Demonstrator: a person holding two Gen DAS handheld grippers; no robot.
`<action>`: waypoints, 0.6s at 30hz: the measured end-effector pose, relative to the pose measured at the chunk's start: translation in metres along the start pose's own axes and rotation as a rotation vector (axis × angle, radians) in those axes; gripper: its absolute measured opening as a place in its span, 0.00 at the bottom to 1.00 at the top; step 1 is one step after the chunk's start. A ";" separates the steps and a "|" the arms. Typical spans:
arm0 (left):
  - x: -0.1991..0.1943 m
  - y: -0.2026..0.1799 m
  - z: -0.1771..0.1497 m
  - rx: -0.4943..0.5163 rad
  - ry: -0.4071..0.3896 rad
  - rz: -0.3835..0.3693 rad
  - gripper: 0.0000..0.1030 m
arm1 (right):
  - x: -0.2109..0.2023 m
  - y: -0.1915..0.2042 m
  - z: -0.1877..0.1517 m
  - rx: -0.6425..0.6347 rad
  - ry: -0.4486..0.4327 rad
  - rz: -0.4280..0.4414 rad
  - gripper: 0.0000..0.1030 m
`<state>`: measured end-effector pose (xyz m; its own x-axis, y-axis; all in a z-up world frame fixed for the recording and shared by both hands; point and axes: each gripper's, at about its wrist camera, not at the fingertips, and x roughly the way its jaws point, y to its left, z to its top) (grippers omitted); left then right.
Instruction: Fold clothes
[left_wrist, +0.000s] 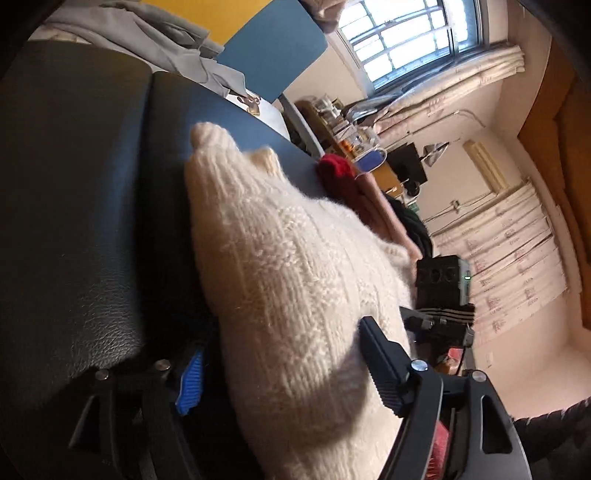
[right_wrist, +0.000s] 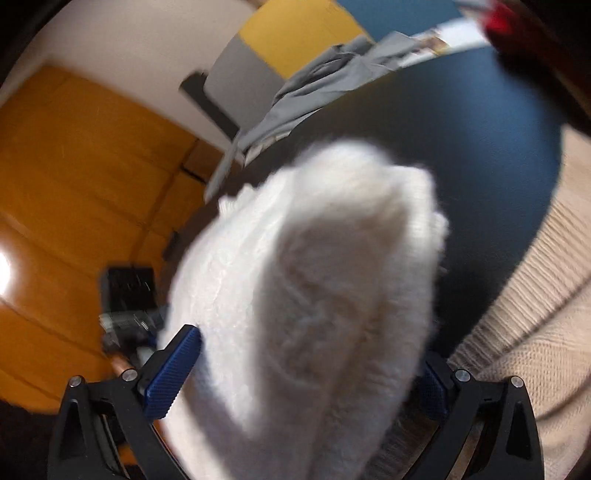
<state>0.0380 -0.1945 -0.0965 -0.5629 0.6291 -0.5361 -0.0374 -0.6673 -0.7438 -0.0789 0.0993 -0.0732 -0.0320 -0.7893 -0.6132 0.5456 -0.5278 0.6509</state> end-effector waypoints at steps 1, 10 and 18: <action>-0.002 -0.001 -0.001 -0.003 -0.006 0.013 0.58 | 0.003 0.006 -0.001 -0.037 -0.007 -0.024 0.97; -0.057 -0.028 -0.038 0.050 -0.163 0.138 0.43 | 0.010 0.062 0.001 -0.197 -0.001 -0.119 0.52; -0.187 -0.026 -0.077 0.045 -0.417 0.277 0.42 | 0.092 0.135 0.016 -0.267 0.115 0.076 0.48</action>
<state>0.2076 -0.2646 -0.0076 -0.8383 0.2197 -0.4989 0.1295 -0.8088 -0.5736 -0.0221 -0.0497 -0.0346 0.1042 -0.7742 -0.6243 0.7443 -0.3556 0.5653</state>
